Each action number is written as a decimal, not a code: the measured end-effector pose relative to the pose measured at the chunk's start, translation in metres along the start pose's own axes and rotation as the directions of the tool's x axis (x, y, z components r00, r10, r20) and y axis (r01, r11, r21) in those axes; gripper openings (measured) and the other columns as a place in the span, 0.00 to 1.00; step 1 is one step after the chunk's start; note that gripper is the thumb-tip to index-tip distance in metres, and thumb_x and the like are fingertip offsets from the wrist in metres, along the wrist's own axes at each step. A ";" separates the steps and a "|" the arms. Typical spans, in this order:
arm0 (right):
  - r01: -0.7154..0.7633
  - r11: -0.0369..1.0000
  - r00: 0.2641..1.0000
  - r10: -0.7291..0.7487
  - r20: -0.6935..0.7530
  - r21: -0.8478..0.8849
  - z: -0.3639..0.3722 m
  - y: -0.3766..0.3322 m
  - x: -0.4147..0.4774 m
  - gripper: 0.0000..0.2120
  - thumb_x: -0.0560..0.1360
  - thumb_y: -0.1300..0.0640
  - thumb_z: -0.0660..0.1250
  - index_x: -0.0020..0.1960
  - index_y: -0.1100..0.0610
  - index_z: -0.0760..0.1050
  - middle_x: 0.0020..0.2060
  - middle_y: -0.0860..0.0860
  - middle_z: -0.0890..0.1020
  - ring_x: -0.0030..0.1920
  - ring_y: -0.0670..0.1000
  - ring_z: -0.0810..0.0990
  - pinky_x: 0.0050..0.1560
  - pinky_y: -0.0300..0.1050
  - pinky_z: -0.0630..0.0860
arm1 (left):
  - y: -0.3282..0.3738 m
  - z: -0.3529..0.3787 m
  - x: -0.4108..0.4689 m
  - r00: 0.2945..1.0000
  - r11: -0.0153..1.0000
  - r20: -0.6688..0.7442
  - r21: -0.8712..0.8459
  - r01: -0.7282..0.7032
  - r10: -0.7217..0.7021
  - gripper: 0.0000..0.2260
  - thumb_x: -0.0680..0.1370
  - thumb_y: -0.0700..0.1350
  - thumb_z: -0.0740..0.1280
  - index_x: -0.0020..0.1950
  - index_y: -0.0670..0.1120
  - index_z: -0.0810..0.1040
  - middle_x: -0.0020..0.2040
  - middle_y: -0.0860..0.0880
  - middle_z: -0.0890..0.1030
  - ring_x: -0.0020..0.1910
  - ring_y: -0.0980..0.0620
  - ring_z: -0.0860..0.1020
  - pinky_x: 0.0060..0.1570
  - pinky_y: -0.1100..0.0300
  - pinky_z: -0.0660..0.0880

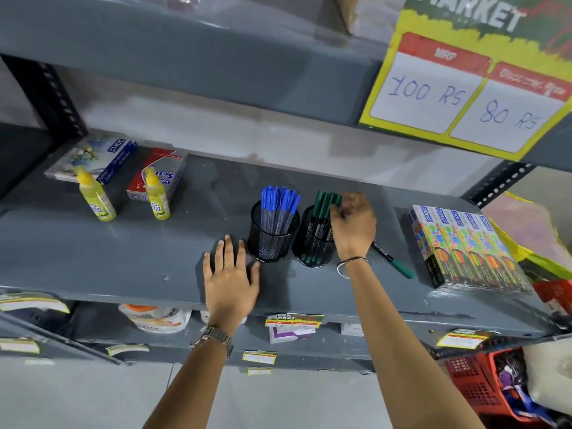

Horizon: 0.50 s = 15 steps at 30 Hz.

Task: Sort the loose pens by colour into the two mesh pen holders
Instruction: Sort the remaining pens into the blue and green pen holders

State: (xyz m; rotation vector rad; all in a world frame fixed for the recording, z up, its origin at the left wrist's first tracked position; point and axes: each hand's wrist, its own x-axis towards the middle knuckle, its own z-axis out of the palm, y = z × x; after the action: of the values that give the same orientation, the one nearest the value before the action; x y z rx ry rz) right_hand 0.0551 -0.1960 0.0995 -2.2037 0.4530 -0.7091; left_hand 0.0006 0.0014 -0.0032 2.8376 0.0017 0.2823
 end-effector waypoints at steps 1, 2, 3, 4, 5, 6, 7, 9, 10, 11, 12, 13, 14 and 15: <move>0.009 1.000 1.000 -0.009 -0.004 -0.007 0.001 0.002 -0.001 0.06 0.69 0.60 0.68 0.46 0.54 0.73 0.42 0.54 0.81 0.40 0.55 0.80 0.40 0.52 0.79 | 0.000 0.000 0.000 1.000 1.000 0.005 0.005 0.002 -0.002 0.26 0.77 0.56 0.51 0.67 0.41 0.71 0.69 0.38 0.70 0.69 0.41 0.67 0.67 0.42 0.58; 0.012 1.000 1.000 -0.012 -0.003 -0.004 0.002 0.003 -0.001 0.07 0.69 0.59 0.68 0.46 0.54 0.73 0.42 0.53 0.81 0.41 0.56 0.79 0.40 0.53 0.79 | 0.000 0.000 0.000 1.000 1.000 0.009 0.010 0.003 -0.003 0.26 0.77 0.56 0.50 0.67 0.41 0.71 0.69 0.38 0.70 0.69 0.41 0.66 0.67 0.42 0.58; 0.015 1.000 1.000 -0.015 -0.003 0.003 0.001 0.005 -0.001 0.08 0.69 0.57 0.69 0.46 0.53 0.73 0.42 0.53 0.81 0.42 0.56 0.79 0.41 0.55 0.78 | -0.001 0.000 0.000 1.000 1.000 0.008 0.012 0.003 -0.003 0.26 0.77 0.56 0.50 0.67 0.41 0.71 0.69 0.38 0.70 0.69 0.41 0.66 0.67 0.41 0.58; 0.016 1.000 1.000 -0.016 -0.008 0.013 0.000 0.006 -0.002 0.09 0.70 0.55 0.70 0.47 0.53 0.74 0.43 0.52 0.81 0.43 0.55 0.80 0.43 0.55 0.78 | -0.001 0.000 -0.001 1.000 1.000 0.004 0.013 0.001 -0.001 0.26 0.77 0.56 0.50 0.67 0.41 0.71 0.69 0.38 0.70 0.69 0.41 0.66 0.67 0.41 0.58; 0.019 1.000 1.000 -0.018 -0.023 0.023 -0.003 0.009 -0.002 0.10 0.70 0.53 0.70 0.49 0.53 0.74 0.44 0.52 0.81 0.45 0.55 0.80 0.45 0.55 0.78 | -0.001 0.000 -0.001 1.000 1.000 0.002 0.013 0.000 0.000 0.26 0.77 0.56 0.51 0.67 0.41 0.71 0.69 0.38 0.70 0.69 0.41 0.66 0.67 0.41 0.58; 0.021 0.999 0.999 -0.019 -0.050 0.026 -0.008 0.013 -0.003 0.11 0.71 0.50 0.70 0.50 0.53 0.74 0.45 0.52 0.81 0.46 0.55 0.80 0.46 0.55 0.77 | -0.001 0.000 -0.001 1.000 1.000 -0.001 0.015 -0.001 0.001 0.26 0.77 0.56 0.51 0.67 0.41 0.71 0.69 0.38 0.70 0.69 0.41 0.66 0.67 0.41 0.58; 0.021 1.000 0.995 -0.019 -0.094 0.011 -0.015 0.019 -0.003 0.11 0.72 0.49 0.69 0.50 0.53 0.75 0.46 0.53 0.81 0.47 0.56 0.79 0.46 0.55 0.77 | -0.001 0.000 0.000 1.000 1.000 -0.002 0.017 -0.003 0.003 0.26 0.77 0.56 0.51 0.67 0.41 0.71 0.69 0.38 0.70 0.69 0.41 0.66 0.67 0.41 0.58; -0.027 0.995 0.976 0.005 -0.216 -0.100 -0.030 0.040 -0.005 0.10 0.74 0.51 0.65 0.50 0.57 0.76 0.47 0.58 0.80 0.47 0.62 0.78 0.45 0.55 0.76 | -0.001 0.001 0.000 1.000 1.000 -0.007 0.022 -0.001 0.001 0.26 0.77 0.56 0.52 0.67 0.41 0.71 0.69 0.38 0.71 0.69 0.40 0.67 0.67 0.41 0.58; -0.093 0.980 0.962 0.043 -0.268 -0.177 -0.038 0.054 -0.006 0.11 0.75 0.53 0.64 0.51 0.59 0.76 0.48 0.62 0.79 0.48 0.64 0.78 0.45 0.55 0.74 | -0.001 0.001 0.000 1.000 1.000 -0.007 0.024 -0.002 0.002 0.26 0.77 0.56 0.52 0.67 0.41 0.71 0.69 0.38 0.71 0.69 0.40 0.67 0.67 0.40 0.58; -0.172 0.953 0.953 0.097 -0.285 -0.250 -0.045 0.068 -0.008 0.13 0.76 0.53 0.62 0.53 0.62 0.75 0.50 0.65 0.78 0.50 0.66 0.77 0.46 0.56 0.73 | -0.001 0.002 0.000 1.000 1.000 -0.008 0.025 0.000 0.000 0.26 0.77 0.56 0.52 0.67 0.40 0.71 0.68 0.38 0.71 0.68 0.40 0.67 0.67 0.40 0.58; -0.249 0.915 0.950 0.167 -0.263 -0.318 -0.052 0.081 -0.010 0.15 0.76 0.54 0.62 0.56 0.64 0.74 0.53 0.67 0.76 0.52 0.67 0.75 0.48 0.57 0.72 | -0.001 0.001 0.000 1.000 1.000 -0.009 0.026 0.003 -0.002 0.26 0.77 0.56 0.52 0.67 0.40 0.71 0.68 0.37 0.71 0.68 0.40 0.67 0.67 0.40 0.59; -0.309 0.872 0.945 0.237 -0.223 -0.381 -0.059 0.094 -0.012 0.17 0.77 0.53 0.61 0.58 0.65 0.72 0.57 0.67 0.74 0.55 0.67 0.73 0.52 0.58 0.70 | -0.001 0.002 -0.001 1.000 1.000 -0.012 0.030 0.003 -0.002 0.26 0.77 0.55 0.52 0.67 0.40 0.72 0.68 0.37 0.71 0.68 0.40 0.67 0.67 0.40 0.59; -0.342 0.833 0.939 0.291 -0.181 -0.434 -0.062 0.105 -0.015 0.18 0.77 0.53 0.61 0.60 0.65 0.70 0.59 0.67 0.73 0.57 0.67 0.71 0.55 0.59 0.69 | -0.001 0.002 0.000 1.000 0.999 -0.015 0.032 0.004 -0.003 0.26 0.77 0.55 0.52 0.67 0.40 0.72 0.68 0.37 0.71 0.68 0.40 0.67 0.66 0.40 0.59; -0.353 0.809 0.935 0.324 -0.146 -0.470 -0.065 0.114 -0.016 0.18 0.77 0.54 0.62 0.61 0.64 0.70 0.60 0.66 0.73 0.59 0.67 0.70 0.57 0.59 0.67 | -0.001 0.002 0.000 1.000 1.000 -0.018 0.031 0.003 -0.002 0.27 0.77 0.56 0.52 0.67 0.40 0.72 0.68 0.37 0.71 0.68 0.40 0.67 0.66 0.40 0.59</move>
State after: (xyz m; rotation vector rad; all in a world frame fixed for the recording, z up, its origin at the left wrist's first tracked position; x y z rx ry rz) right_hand -0.0088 -0.2980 0.0436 -2.4684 1.1364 -0.4971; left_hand 0.0008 0.0013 -0.0054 2.8653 0.0134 0.3101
